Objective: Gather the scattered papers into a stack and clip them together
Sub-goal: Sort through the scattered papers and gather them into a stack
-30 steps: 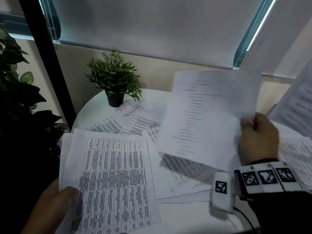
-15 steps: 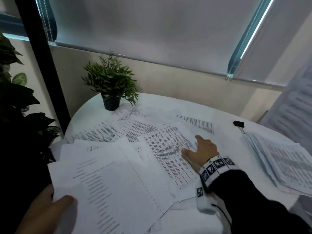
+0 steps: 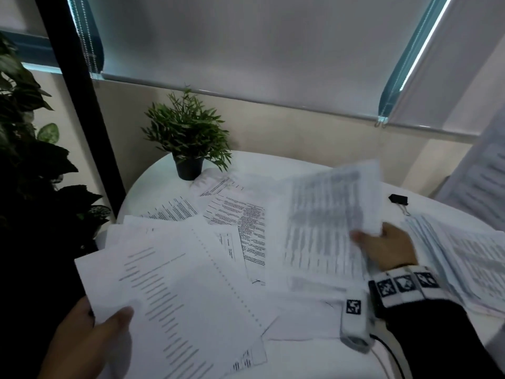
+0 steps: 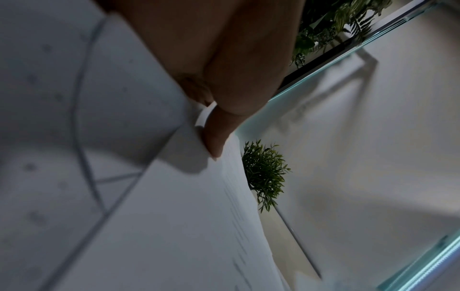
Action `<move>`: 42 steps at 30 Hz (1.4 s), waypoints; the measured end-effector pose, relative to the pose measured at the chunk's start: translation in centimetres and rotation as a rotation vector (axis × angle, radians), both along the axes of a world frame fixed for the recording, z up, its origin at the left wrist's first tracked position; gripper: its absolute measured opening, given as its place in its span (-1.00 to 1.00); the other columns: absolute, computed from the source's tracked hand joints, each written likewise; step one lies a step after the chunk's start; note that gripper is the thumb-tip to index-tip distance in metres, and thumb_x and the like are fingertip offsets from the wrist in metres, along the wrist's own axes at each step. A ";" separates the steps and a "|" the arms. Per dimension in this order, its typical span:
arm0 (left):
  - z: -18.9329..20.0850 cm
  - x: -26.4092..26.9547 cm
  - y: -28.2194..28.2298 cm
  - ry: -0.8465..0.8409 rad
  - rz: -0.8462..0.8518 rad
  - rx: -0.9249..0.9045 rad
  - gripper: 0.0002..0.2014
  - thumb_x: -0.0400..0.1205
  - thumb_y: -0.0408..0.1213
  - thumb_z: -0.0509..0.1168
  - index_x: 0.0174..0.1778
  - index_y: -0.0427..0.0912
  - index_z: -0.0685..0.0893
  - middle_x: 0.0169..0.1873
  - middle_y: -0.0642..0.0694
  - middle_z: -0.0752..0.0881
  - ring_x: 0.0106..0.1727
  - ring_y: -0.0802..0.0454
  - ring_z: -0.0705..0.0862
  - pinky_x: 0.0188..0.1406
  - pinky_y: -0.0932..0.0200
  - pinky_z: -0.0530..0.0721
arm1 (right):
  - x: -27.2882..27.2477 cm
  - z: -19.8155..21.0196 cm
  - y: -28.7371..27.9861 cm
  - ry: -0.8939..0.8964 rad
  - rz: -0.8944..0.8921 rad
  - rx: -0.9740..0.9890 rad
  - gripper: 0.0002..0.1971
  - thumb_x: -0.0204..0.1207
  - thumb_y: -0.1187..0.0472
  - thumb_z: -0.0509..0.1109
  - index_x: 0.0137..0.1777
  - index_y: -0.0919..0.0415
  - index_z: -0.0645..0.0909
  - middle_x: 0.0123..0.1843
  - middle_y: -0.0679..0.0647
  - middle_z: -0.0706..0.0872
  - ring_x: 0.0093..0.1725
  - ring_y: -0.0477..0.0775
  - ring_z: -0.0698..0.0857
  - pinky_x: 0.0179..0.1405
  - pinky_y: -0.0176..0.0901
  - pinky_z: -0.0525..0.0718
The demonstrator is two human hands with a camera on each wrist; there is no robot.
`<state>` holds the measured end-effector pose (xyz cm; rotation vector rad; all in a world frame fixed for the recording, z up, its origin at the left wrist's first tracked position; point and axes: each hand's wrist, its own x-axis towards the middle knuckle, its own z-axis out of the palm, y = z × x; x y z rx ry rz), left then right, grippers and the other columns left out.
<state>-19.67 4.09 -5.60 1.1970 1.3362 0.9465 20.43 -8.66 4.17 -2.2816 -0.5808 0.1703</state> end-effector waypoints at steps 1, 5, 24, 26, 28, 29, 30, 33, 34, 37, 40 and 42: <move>0.1 0.0 -0.1 -0.047 0.006 -0.015 -0.66 0.52 -0.67 0.32 0.22 -0.50 0.60 0.13 -0.45 0.69 0.11 -0.22 0.62 0.22 -0.04 0.43 | -0.5 0.9 -0.7 -0.061 -0.033 0.150 -0.63 0.39 0.08 0.54 0.09 0.32 0.67 0.03 0.28 0.76 -0.11 0.12 0.64 -0.07 -0.09 0.52; 0.2 0.6 0.1 -0.047 0.054 -0.055 -0.63 0.59 -0.71 0.19 0.30 -0.40 0.55 0.20 -0.39 0.64 0.18 -0.23 0.57 0.25 -0.07 0.40 | -4.1 4.8 -2.1 0.027 0.105 0.777 -0.69 0.46 0.24 0.49 0.21 0.25 0.67 -0.17 -0.16 0.83 -0.12 -0.15 0.79 -0.18 -0.30 0.72; 1.3 -0.5 0.2 0.005 -0.047 -0.098 -0.39 0.49 -0.60 0.41 0.48 -0.34 0.45 0.28 -0.27 0.60 0.40 -0.30 0.51 0.32 -0.01 0.34 | -11.5 0.3 4.5 -0.124 0.728 -0.274 -0.57 0.63 0.16 0.22 0.51 0.04 0.38 0.39 0.04 0.53 0.35 0.00 0.54 0.31 -0.19 0.45; 1.9 -1.5 0.8 0.009 0.003 -0.056 -0.46 0.53 -0.62 0.35 0.46 -0.38 0.47 0.29 -0.31 0.61 0.36 -0.32 0.53 0.34 -0.09 0.38 | -10.0 -0.3 4.8 -0.245 0.839 -0.545 -0.40 0.54 0.07 0.27 0.59 0.05 0.23 0.56 0.10 0.35 0.50 0.08 0.39 0.40 -0.13 0.37; 1.2 -2.5 1.6 0.019 0.023 -0.034 -0.51 0.53 -0.71 0.28 0.40 -0.42 0.49 0.20 -0.31 0.60 0.30 -0.34 0.54 0.36 -0.19 0.41 | -10.0 -1.6 4.9 -0.309 0.944 -0.773 -0.31 0.42 -0.04 0.28 0.54 0.06 0.17 0.53 0.15 0.35 0.45 0.17 0.44 0.23 -0.05 0.46; 0.7 -3.2 1.9 0.073 0.012 0.000 -0.53 0.51 -0.75 0.26 0.33 -0.39 0.52 0.14 -0.33 0.59 0.28 -0.38 0.55 0.35 -0.25 0.42 | -10.4 -2.1 4.9 -0.344 0.961 -0.849 -0.32 0.37 -0.06 0.28 0.49 0.06 0.18 0.45 0.16 0.39 0.35 0.21 0.50 0.11 -0.04 0.51; 0.3 -3.7 2.2 0.099 0.003 0.039 -0.56 0.49 -0.77 0.27 0.24 -0.33 0.52 0.08 -0.32 0.57 0.25 -0.41 0.56 0.31 -0.25 0.44 | -10.7 -2.4 5.0 -0.375 0.967 -0.897 -0.35 0.37 -0.05 0.27 0.45 0.07 0.19 0.37 0.16 0.43 0.24 0.22 0.55 0.00 -0.03 0.53; -0.3 -4.8 2.6 0.129 -0.018 0.051 -0.58 0.48 -0.72 0.32 0.15 -0.23 0.50 -0.03 -0.25 0.59 0.09 -0.30 0.58 0.14 -0.15 0.49 | -11.5 -2.3 5.6 -0.461 0.941 -0.927 -0.50 0.46 0.05 0.24 0.39 0.10 0.25 0.19 0.16 0.51 0.10 0.20 0.58 -0.05 0.01 0.58; -0.6 -4.9 2.8 0.108 -0.038 0.048 -0.58 0.48 -0.70 0.33 0.16 -0.22 0.50 -0.04 -0.26 0.60 0.06 -0.26 0.58 0.13 -0.14 0.51 | -11.7 -2.3 5.7 -0.496 0.931 -0.916 -0.52 0.49 0.07 0.23 0.39 0.11 0.26 0.18 0.16 0.53 0.11 0.21 0.59 -0.01 0.03 0.59; -1.9 -4.1 3.2 0.119 0.091 0.017 -0.50 0.51 -0.71 0.31 0.36 -0.32 0.49 0.15 -0.36 0.63 0.20 -0.28 0.58 0.23 -0.12 0.46 | -12.0 -2.7 5.8 -0.519 0.916 -0.911 -0.54 0.54 0.12 0.19 0.43 0.13 0.26 0.25 0.18 0.54 0.20 0.23 0.58 0.07 0.06 0.58; -2.2 -3.9 3.4 0.020 0.148 -0.003 -0.54 0.57 -0.67 0.25 0.32 -0.15 0.48 0.23 -0.29 0.61 0.18 -0.19 0.54 0.24 -0.13 0.45 | -11.5 -2.3 5.9 -0.477 0.942 -0.943 -0.66 0.55 0.15 0.24 0.32 0.10 0.34 0.20 0.13 0.57 0.13 0.19 0.60 0.02 0.00 0.59; -1.1 -4.5 2.9 -0.012 0.042 -0.015 -0.65 0.58 -0.63 0.26 0.19 -0.16 0.49 0.06 -0.27 0.65 0.07 -0.15 0.56 0.15 -0.11 0.52 | -10.9 -1.8 6.2 -0.453 0.971 -0.924 -0.81 0.57 0.05 0.26 0.10 0.07 0.41 0.04 0.09 0.60 0.00 0.16 0.60 -0.08 -0.09 0.53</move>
